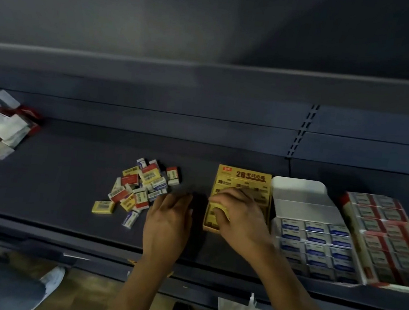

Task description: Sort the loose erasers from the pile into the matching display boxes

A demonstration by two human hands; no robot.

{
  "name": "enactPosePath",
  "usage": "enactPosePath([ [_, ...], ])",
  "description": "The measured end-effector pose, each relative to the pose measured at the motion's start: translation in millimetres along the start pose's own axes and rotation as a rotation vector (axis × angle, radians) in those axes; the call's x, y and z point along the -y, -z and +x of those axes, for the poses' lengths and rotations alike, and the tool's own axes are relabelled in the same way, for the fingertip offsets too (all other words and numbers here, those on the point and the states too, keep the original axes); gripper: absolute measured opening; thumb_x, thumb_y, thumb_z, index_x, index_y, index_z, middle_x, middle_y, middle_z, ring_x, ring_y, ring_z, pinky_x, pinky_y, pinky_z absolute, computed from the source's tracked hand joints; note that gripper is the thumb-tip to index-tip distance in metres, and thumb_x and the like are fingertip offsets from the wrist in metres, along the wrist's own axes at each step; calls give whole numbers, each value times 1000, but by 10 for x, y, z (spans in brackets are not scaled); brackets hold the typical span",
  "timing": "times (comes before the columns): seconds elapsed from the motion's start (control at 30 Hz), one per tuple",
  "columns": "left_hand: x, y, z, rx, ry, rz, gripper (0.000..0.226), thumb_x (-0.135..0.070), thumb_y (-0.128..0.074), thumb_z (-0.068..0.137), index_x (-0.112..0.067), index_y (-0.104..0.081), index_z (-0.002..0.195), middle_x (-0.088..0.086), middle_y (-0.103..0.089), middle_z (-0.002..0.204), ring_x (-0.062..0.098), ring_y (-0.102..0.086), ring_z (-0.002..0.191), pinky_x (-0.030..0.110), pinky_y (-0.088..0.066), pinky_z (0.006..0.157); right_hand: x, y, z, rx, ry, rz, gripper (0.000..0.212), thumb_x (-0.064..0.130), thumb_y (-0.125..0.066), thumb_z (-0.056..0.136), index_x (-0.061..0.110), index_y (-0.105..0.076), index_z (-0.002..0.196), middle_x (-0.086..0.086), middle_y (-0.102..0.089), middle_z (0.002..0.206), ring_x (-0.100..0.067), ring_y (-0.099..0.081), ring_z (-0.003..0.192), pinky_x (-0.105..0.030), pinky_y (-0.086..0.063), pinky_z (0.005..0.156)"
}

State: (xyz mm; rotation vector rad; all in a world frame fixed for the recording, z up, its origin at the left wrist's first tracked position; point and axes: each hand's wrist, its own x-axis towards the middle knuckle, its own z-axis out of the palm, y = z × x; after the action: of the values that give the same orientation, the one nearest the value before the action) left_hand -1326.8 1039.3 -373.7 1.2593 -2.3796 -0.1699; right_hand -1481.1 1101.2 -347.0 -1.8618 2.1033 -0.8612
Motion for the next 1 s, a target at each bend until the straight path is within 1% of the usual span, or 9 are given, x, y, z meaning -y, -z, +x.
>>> enactPosePath([
  [0.13, 300, 161, 4, -25, 81, 29, 25, -6, -73, 74, -11, -71, 98, 11, -66, 92, 34, -58, 83, 41, -51, 67, 238, -186, 158, 75, 26, 23, 26, 16, -56, 89, 21, -64, 114, 7, -58, 114, -14, -51, 108, -24, -40, 88],
  [0.23, 533, 243, -16, 1, 133, 40, 26, -5, -76, 68, -11, -70, 92, 11, -64, 89, 35, -57, 83, 41, -51, 65, 398, -351, 243, 141, 55, 19, 28, 18, -51, 93, 22, -61, 119, 9, -54, 120, -10, -45, 113, -13, -28, 86],
  [0.47, 861, 333, -51, 175, 177, 119, 37, -13, -82, 58, -11, -66, 91, 10, -63, 90, 34, -59, 77, 38, -51, 57, 609, -745, 453, 177, 67, -20, 34, 13, -47, 93, 20, -55, 125, 7, -52, 129, -14, -38, 120, -24, -33, 98],
  [0.53, 926, 342, -55, 195, 225, 124, 37, -21, -79, 66, -12, -65, 99, 9, -64, 96, 33, -61, 80, 38, -51, 60, 634, -824, 500, 169, 71, -29, 34, 11, -49, 91, 16, -57, 124, 4, -54, 128, -17, -40, 120, -29, -36, 100],
  [0.6, 968, 360, -61, 220, 270, 124, 41, -32, -71, 77, -18, -60, 114, 4, -59, 114, 29, -62, 89, 37, -53, 65, 651, -905, 524, 152, 65, -30, 35, 8, -53, 87, 14, -60, 121, 1, -57, 125, -21, -45, 117, -35, -41, 98],
  [0.67, 981, 396, -55, 254, 266, 107, 42, -37, -64, 83, -24, -56, 121, -1, -51, 128, 25, -63, 96, 33, -53, 71, 663, -978, 537, 120, 49, -42, 36, 5, -59, 82, 14, -63, 117, 1, -59, 120, -23, -48, 112, -36, -45, 93],
  [0.8, 1011, 436, -28, 281, 245, 13, 40, -35, -66, 82, -30, -57, 120, -6, -46, 130, 17, -61, 99, 21, -47, 77, 683, -1051, 573, 58, 12, -110, 29, 10, -68, 76, 16, -65, 105, 0, -61, 108, -24, -50, 100, -33, -47, 82],
  [0.93, 1036, 436, -23, 322, 238, -20, 30, -39, -65, 85, -29, -63, 113, -7, -45, 130, 7, -59, 95, 10, -38, 75, 648, -1045, 566, 111, -44, -135, 24, 24, -60, 86, 19, -60, 110, 2, -58, 114, -18, -43, 105, -22, -31, 82],
  [1.0, 1036, 436, -29, 319, 216, -40, 26, -40, -64, 85, -28, -66, 108, -9, -46, 131, 6, -60, 96, 10, -38, 76, 644, -1001, 539, 134, -96, -136, 28, 27, -58, 88, 23, -56, 116, 4, -55, 119, -16, -41, 110, -21, -32, 84],
])
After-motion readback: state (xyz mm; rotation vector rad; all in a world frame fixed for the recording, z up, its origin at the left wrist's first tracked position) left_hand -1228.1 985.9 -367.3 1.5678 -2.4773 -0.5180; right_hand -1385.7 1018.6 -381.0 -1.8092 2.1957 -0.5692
